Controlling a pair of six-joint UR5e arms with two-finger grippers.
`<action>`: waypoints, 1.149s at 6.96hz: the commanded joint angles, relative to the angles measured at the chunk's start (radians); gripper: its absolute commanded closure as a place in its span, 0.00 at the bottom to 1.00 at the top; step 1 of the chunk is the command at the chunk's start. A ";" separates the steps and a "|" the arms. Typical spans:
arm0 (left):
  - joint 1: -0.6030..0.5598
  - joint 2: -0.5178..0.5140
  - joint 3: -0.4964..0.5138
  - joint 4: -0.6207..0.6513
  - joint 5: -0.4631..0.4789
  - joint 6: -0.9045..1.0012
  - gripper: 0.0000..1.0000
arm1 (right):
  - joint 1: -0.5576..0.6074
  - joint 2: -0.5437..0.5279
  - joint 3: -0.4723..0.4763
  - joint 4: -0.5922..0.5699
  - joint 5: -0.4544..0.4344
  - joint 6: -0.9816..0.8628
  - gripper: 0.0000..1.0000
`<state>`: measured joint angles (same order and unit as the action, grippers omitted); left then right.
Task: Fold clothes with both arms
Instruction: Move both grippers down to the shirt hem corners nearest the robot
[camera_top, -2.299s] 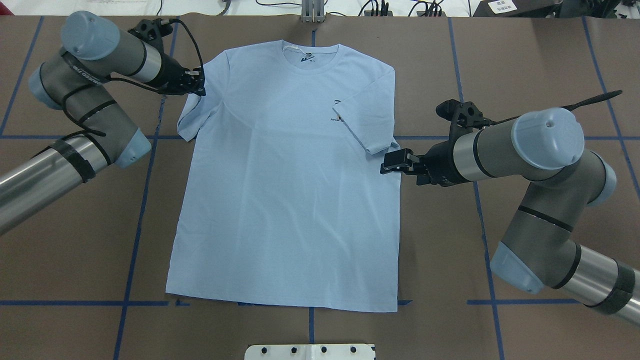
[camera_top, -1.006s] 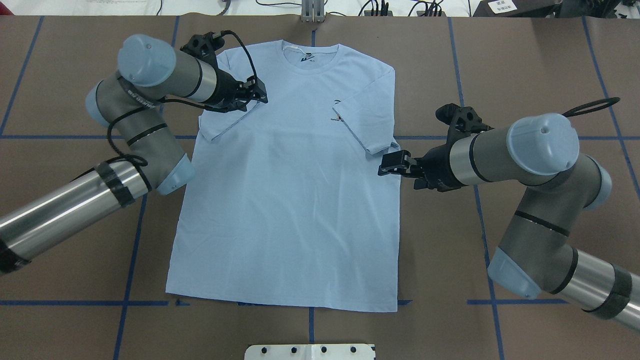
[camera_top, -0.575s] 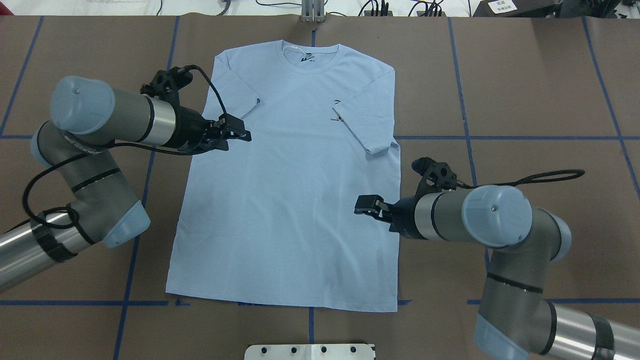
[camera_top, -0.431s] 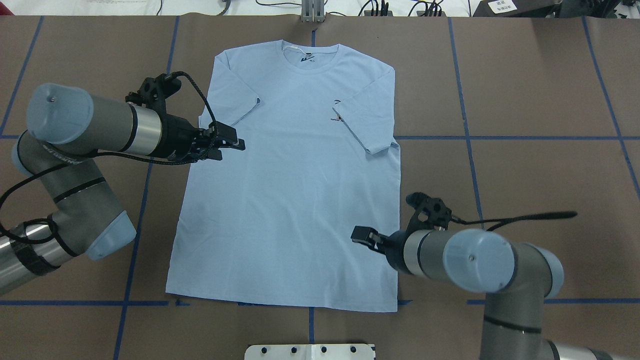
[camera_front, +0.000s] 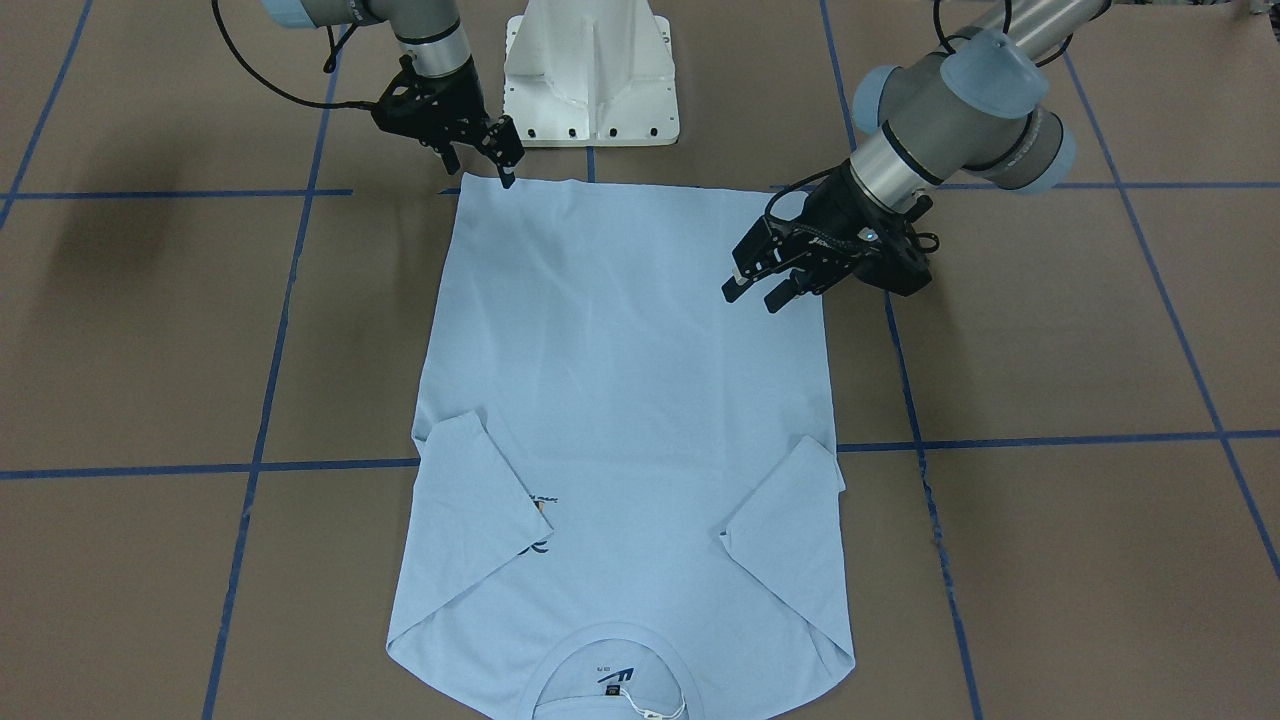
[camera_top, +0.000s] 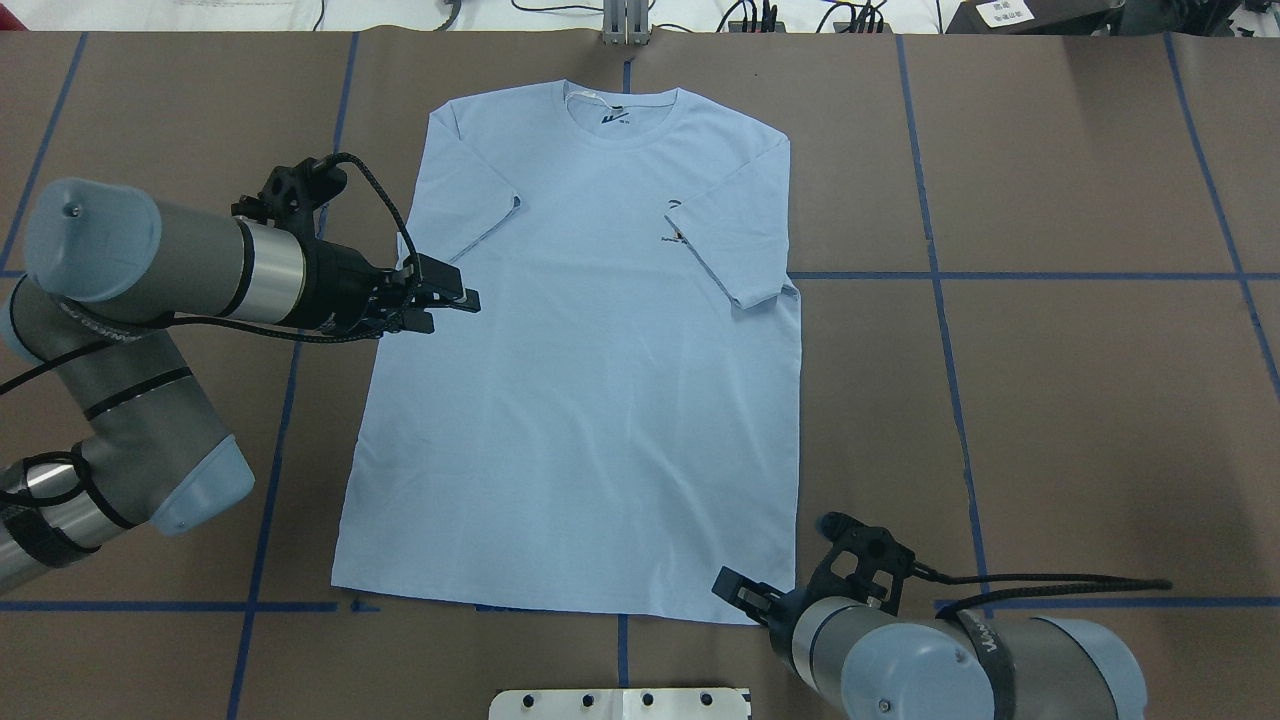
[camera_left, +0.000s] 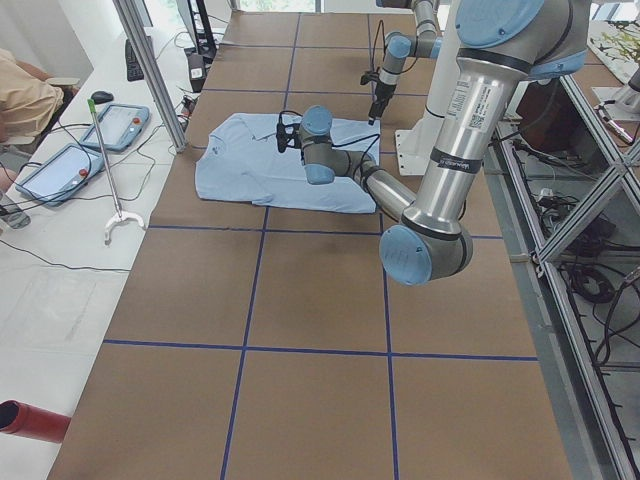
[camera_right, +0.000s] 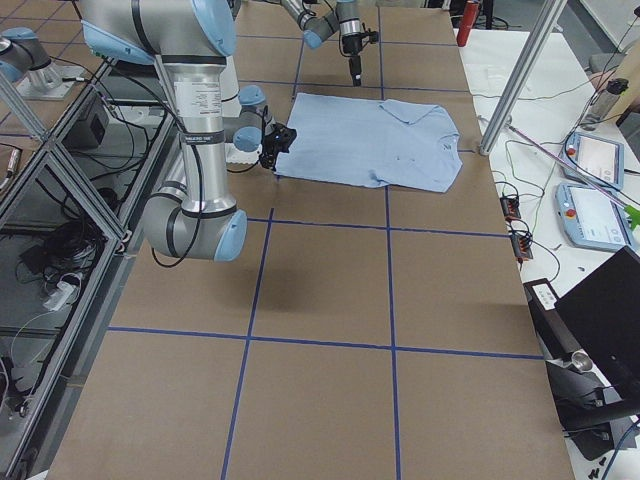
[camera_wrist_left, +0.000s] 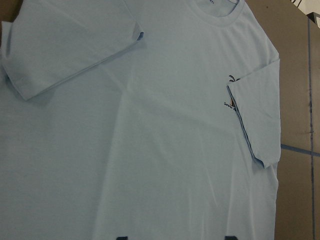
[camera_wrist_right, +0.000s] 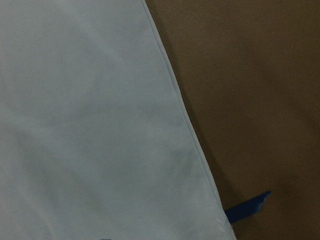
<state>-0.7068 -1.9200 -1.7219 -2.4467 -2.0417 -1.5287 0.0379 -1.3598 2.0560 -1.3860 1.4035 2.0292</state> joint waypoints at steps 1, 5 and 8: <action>0.001 0.001 -0.002 0.000 0.003 -0.001 0.28 | -0.039 -0.021 0.000 -0.024 -0.020 0.045 0.28; 0.001 0.001 -0.001 0.000 0.005 -0.001 0.27 | -0.029 -0.022 0.003 -0.030 -0.021 0.045 0.68; 0.001 0.003 0.002 0.002 0.008 -0.001 0.27 | -0.026 -0.028 0.007 -0.042 -0.040 0.045 0.68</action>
<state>-0.7056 -1.9185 -1.7201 -2.4463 -2.0353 -1.5294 0.0086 -1.3844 2.0617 -1.4257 1.3660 2.0739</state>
